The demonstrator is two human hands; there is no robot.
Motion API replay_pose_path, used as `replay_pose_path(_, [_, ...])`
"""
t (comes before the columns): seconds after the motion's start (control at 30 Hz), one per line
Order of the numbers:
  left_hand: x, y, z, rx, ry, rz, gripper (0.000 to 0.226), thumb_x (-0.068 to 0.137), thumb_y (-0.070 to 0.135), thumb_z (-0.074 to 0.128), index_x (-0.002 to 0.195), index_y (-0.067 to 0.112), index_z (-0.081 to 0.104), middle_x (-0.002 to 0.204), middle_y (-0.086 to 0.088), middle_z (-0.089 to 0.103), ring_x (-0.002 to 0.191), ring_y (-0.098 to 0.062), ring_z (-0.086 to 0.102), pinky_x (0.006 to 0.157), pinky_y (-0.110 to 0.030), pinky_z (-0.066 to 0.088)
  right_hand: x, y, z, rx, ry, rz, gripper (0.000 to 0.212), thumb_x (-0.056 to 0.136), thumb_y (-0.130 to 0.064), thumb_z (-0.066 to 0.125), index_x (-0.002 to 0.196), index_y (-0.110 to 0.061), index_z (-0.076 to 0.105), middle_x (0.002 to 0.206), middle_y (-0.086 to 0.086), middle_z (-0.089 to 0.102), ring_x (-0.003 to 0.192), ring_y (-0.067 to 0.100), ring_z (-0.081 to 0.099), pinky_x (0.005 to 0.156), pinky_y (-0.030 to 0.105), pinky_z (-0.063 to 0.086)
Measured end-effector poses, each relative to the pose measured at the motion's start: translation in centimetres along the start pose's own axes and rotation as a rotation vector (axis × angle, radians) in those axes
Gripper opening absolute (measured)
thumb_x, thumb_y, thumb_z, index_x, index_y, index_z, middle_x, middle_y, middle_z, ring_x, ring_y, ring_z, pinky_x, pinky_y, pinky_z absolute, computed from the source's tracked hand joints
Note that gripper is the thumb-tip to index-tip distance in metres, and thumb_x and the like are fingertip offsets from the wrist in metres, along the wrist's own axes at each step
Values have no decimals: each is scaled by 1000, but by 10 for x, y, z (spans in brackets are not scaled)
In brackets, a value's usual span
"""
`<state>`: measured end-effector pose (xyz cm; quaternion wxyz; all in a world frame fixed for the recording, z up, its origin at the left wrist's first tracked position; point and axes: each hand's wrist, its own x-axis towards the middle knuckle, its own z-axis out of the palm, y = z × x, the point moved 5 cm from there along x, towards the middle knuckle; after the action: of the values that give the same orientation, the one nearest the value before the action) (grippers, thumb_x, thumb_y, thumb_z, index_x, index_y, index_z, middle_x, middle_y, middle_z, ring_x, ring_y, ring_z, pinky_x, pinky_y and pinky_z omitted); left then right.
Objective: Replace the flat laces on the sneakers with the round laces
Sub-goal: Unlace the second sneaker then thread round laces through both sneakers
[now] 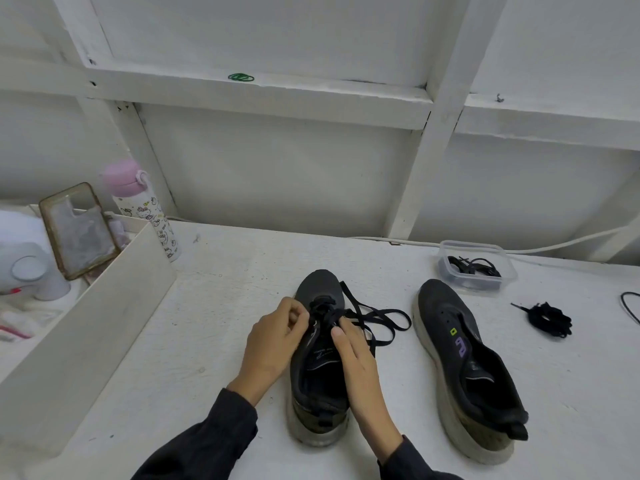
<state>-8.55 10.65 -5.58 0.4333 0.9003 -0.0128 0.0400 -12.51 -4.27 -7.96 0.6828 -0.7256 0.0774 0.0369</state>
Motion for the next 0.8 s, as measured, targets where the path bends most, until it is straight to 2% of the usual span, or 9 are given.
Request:
replay_pose_path(0.1, [-8,-9,-2,-167,3,-43,13,89,41,65,85,29,64,86,11,66,84,-2,62,76,-28,55,0,1,1,11,7,2,65,84,-62,56,139,-28,51,144,-9,49,135,4,40,118,38,30])
replay_pose_path(0.2, [-14,-6,1,-193,-16,22,8,89,30,69,83,33,65,90,11,64,89,-5,61,78,-28,53,1,1,2,8,20,-11,72,77,-66,53,138,-27,53,142,-8,51,133,5,43,116,40,32])
replay_pose_path(0.33, [-9,-5,4,-68,-10,26,11,96,33,57,86,31,58,83,10,65,78,-13,63,73,-40,54,1,2,1,12,9,-24,68,79,-65,54,135,-27,55,139,-5,53,132,9,45,115,41,34])
replay_pose_path(0.47, [2,-7,-1,5,76,-17,16,101,37,45,93,24,52,74,9,67,66,-14,65,70,-42,52,1,2,2,-8,-11,-22,68,78,-67,54,137,-32,54,141,-11,51,133,4,42,116,38,32])
replay_pose_path(0.53, [4,-7,-2,-58,46,-46,15,100,36,48,91,26,54,72,11,68,64,-13,65,68,-39,53,0,2,1,2,-12,-4,66,81,-63,56,138,-31,53,143,-12,50,134,3,41,117,37,31])
replay_pose_path(0.67, [0,-12,0,-310,-31,-136,15,93,36,62,86,24,67,76,8,68,75,-13,65,66,-31,56,-1,4,-2,18,-13,4,54,92,-47,60,140,-26,51,146,-11,47,135,2,39,118,32,29])
replay_pose_path(0.73, [-5,-14,3,-317,-80,-151,17,88,40,67,81,24,69,75,9,67,75,-8,61,71,-28,52,0,4,-2,29,-7,11,50,94,-38,60,141,-24,50,146,-11,46,136,1,39,116,27,29])
replay_pose_path(0.8, [-8,-15,4,-267,-86,-115,14,87,35,70,79,24,68,76,10,67,78,-4,60,75,-24,48,0,4,-2,40,-3,12,51,94,-37,61,141,-22,50,146,-9,47,136,3,40,117,29,30])
